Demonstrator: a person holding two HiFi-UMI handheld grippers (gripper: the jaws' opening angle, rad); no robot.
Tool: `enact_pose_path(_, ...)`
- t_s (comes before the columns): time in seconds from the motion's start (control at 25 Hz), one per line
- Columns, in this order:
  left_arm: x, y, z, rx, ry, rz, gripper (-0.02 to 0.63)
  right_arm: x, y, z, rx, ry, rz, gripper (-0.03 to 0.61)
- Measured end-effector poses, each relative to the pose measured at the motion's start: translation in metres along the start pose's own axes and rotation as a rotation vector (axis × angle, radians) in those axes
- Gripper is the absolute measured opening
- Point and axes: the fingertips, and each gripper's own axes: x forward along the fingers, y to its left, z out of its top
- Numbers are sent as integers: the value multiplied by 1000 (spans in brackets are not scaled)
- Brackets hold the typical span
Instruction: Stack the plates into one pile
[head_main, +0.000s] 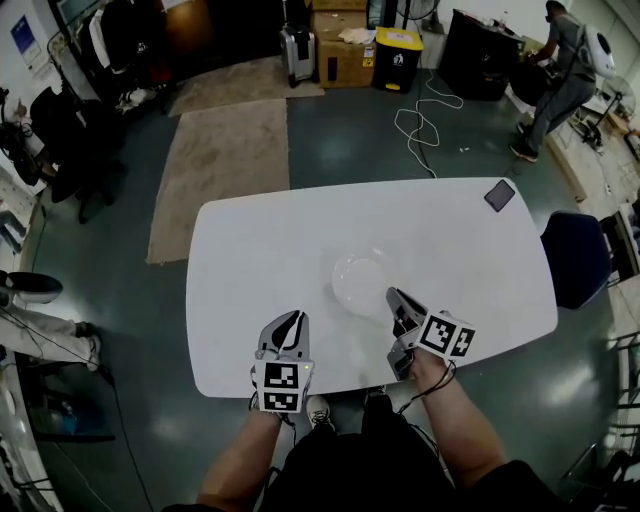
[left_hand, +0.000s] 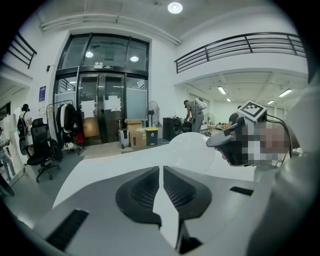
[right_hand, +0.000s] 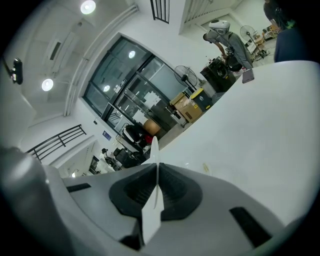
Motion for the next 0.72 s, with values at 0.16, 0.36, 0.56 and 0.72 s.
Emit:
enact_pose_path(0.16, 8, -11, 14, -6, -31, -23, 41, 1, -12, 11, 11, 7, -15, 26)
enact_pose_path(0.36, 18, -18, 18, -25, -46, -36, 41, 11, -28, 10, 31, 41, -24, 26)
enact_pose_path(0.56, 26, -24, 17, -36, -49, -43, 41, 25, -44, 3, 63, 85, -30, 26)
enact_pose_path(0.72, 31, -24, 16, -47, -48, -35, 41, 34, -53, -1, 79, 117, -32, 26)
